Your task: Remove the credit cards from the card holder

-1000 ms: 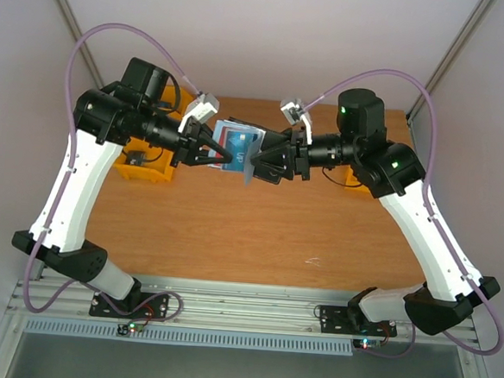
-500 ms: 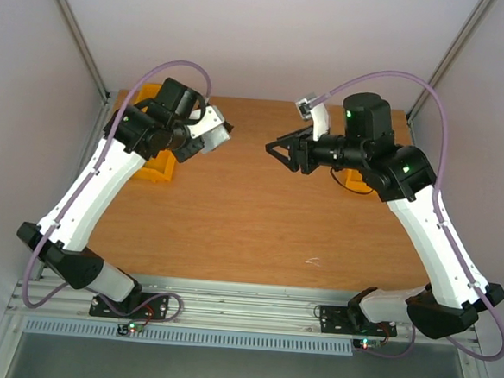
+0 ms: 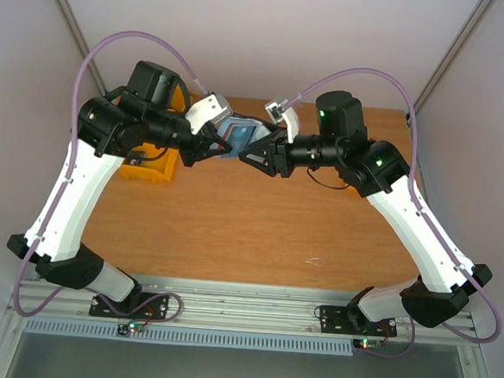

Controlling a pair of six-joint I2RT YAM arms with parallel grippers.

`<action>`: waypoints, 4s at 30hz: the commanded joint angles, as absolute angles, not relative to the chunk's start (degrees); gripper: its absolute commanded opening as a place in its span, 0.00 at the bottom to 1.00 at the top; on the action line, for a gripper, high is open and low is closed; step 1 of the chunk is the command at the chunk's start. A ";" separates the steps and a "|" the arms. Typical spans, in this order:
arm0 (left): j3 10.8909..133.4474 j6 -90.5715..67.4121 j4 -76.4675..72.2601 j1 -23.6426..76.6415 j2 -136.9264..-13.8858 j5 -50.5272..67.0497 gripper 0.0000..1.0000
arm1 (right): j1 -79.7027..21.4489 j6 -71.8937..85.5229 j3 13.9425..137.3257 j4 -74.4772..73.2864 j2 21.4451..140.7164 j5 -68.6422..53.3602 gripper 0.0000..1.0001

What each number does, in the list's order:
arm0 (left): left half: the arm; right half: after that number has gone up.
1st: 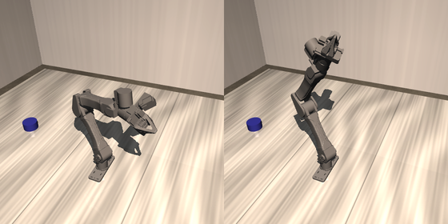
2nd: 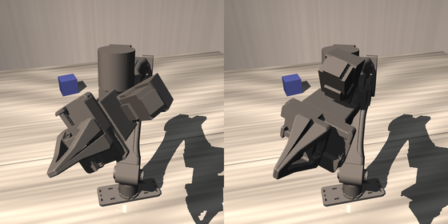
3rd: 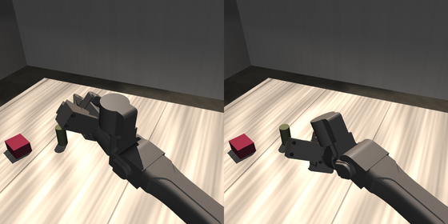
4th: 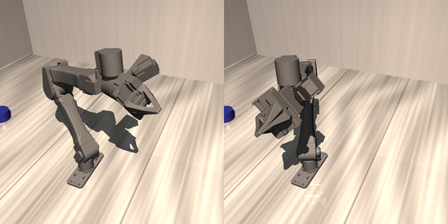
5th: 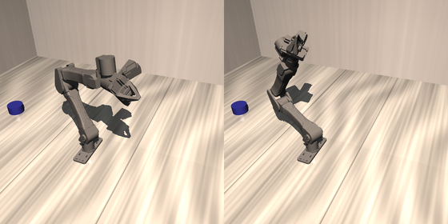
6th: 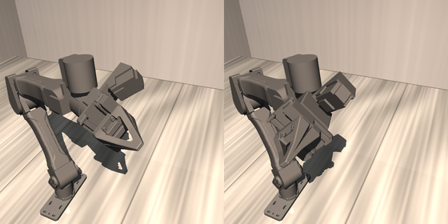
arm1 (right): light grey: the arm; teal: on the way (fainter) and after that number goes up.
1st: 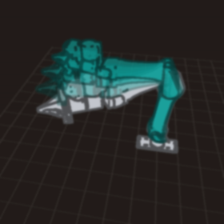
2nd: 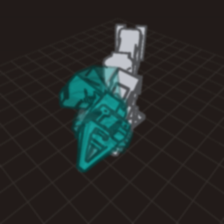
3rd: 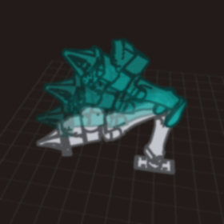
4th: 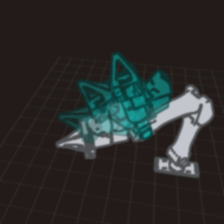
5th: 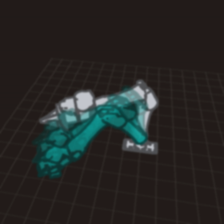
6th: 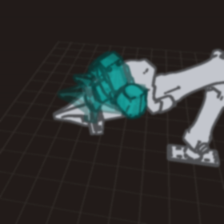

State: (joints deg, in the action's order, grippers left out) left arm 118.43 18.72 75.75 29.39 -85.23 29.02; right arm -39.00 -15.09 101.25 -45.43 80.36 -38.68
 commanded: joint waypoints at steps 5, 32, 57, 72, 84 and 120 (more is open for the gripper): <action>121.60 18.24 79.82 24.94 -85.49 55.38 0.00 | -38.86 -16.40 101.76 -46.58 78.15 -35.39 0.40; 121.34 22.35 83.09 22.07 -84.80 66.99 0.24 | -37.40 -18.03 100.72 -40.76 76.80 -55.31 0.01; 119.91 21.03 81.15 21.62 -85.30 69.50 0.00 | -37.70 -19.27 102.20 -45.02 77.71 -43.85 0.15; 117.99 20.83 80.58 21.62 -85.15 69.91 0.00 | -37.92 -17.21 103.25 -41.34 80.23 -48.43 0.01; 117.64 20.89 81.21 21.53 -84.77 69.60 0.18 | -34.08 -18.62 100.32 -43.71 75.67 -48.98 0.01; 97.48 11.41 65.79 18.30 -83.19 63.27 0.00 | -21.71 -27.03 99.09 -63.06 69.87 -42.85 0.01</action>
State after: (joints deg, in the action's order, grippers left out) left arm 104.62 15.31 75.11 18.63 -84.20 64.84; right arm -22.20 -25.08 98.21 -59.64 71.11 -45.28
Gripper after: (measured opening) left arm 0.115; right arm 0.013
